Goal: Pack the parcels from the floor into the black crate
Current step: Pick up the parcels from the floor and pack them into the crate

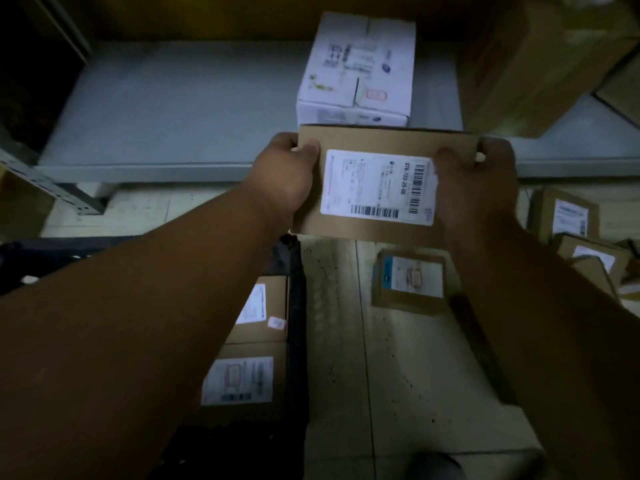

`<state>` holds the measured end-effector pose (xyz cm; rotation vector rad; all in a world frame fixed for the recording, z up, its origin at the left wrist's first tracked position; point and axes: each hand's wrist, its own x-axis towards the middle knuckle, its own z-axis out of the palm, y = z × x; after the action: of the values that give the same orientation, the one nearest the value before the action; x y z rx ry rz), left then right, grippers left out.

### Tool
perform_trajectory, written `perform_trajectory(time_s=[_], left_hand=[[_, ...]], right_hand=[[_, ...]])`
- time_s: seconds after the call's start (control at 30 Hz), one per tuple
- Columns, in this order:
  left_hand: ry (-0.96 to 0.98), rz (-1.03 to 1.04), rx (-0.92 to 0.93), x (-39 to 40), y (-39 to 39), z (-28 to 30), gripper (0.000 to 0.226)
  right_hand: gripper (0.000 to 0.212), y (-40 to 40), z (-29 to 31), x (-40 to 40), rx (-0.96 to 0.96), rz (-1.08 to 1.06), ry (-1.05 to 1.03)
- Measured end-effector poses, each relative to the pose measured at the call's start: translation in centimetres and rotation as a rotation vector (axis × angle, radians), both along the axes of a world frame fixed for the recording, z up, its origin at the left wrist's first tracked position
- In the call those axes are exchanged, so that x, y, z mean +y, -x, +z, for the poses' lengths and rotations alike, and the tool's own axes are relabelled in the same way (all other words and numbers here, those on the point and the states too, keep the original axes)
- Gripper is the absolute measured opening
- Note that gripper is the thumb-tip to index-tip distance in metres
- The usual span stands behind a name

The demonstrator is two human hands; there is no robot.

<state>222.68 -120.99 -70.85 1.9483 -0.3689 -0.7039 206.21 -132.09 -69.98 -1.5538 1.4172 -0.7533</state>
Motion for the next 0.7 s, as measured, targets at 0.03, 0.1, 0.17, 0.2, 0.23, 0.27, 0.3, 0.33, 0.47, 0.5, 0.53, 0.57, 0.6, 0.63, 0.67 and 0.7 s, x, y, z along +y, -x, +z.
perform_trajectory(time_s=[0.03, 0.1, 0.17, 0.2, 0.23, 0.27, 0.3, 0.33, 0.47, 0.5, 0.53, 0.57, 0.6, 0.63, 0.67, 0.7], left_hand=[[0.019, 0.015, 0.005, -0.3, -0.3, 0.5, 0.026], [-0.009, 0.038, 0.008, -0.2, -0.4, 0.6, 0.029], [-0.058, 0.044, 0.013, 0.5, 0.0, 0.0, 0.028], [-0.075, 0.048, 0.015, 0.9, 0.3, -0.4, 0.028], [-0.085, 0.058, 0.009, 1.3, 0.6, -0.6, 0.030], [-0.094, 0.075, 0.001, 1.7, 0.7, -0.9, 0.032], [-0.097, 0.098, 0.000, 2.1, 0.8, -1.2, 0.033], [-0.103, 0.120, 0.009, 2.7, 0.7, -1.5, 0.032], [-0.147, 0.231, -0.034, 6.5, -0.1, -1.3, 0.031], [-0.162, 0.262, -0.040, 8.1, -0.6, -1.2, 0.031], [-0.175, 0.290, -0.027, 9.8, -1.2, -1.1, 0.030], [-0.199, 0.318, -0.002, 11.5, -1.7, -1.1, 0.029], [-0.234, 0.347, 0.018, 13.3, -2.3, -1.2, 0.029], [-0.276, 0.371, 0.019, 14.9, -2.7, -1.4, 0.031], [-0.323, 0.389, 0.009, 16.5, -3.1, -1.7, 0.034], [-0.375, 0.400, -0.014, 18.0, -3.3, -2.2, 0.039]], right_hand=[[0.032, -0.5, 0.6, -0.3, -0.003, 0.009, 0.023], [0.032, -0.9, 0.4, 0.1, 0.009, 0.022, 0.010], [0.031, -1.2, -0.3, 1.4, 0.036, 0.007, -0.019], [0.030, -1.3, -0.6, 1.9, 0.049, -0.001, -0.024], [0.029, -1.4, -0.9, 2.3, 0.060, 0.002, -0.026], [0.029, -1.7, -1.0, 2.6, 0.066, 0.006, -0.021], [0.029, -1.8, -1.2, 2.9, 0.065, 0.015, -0.013], [0.030, -2.0, -1.4, 3.3, 0.059, 0.029, -0.008], [0.032, -3.3, -1.4, 5.6, 0.089, 0.142, -0.028], [0.031, -4.0, -1.2, 6.5, 0.113, 0.202, -0.026], [0.030, -4.8, -1.0, 7.5, 0.139, 0.277, -0.013], [0.030, -5.6, -1.0, 8.7, 0.162, 0.355, 0.005], [0.028, -6.1, -1.1, 10.0, 0.182, 0.430, 0.024], [0.026, -6.4, -1.3, 11.6, 0.211, 0.505, 0.032], [0.026, -6.6, -1.7, 13.3, 0.247, 0.574, 0.034], [0.028, -6.6, -2.3, 14.9, 0.282, 0.630, 0.052]])
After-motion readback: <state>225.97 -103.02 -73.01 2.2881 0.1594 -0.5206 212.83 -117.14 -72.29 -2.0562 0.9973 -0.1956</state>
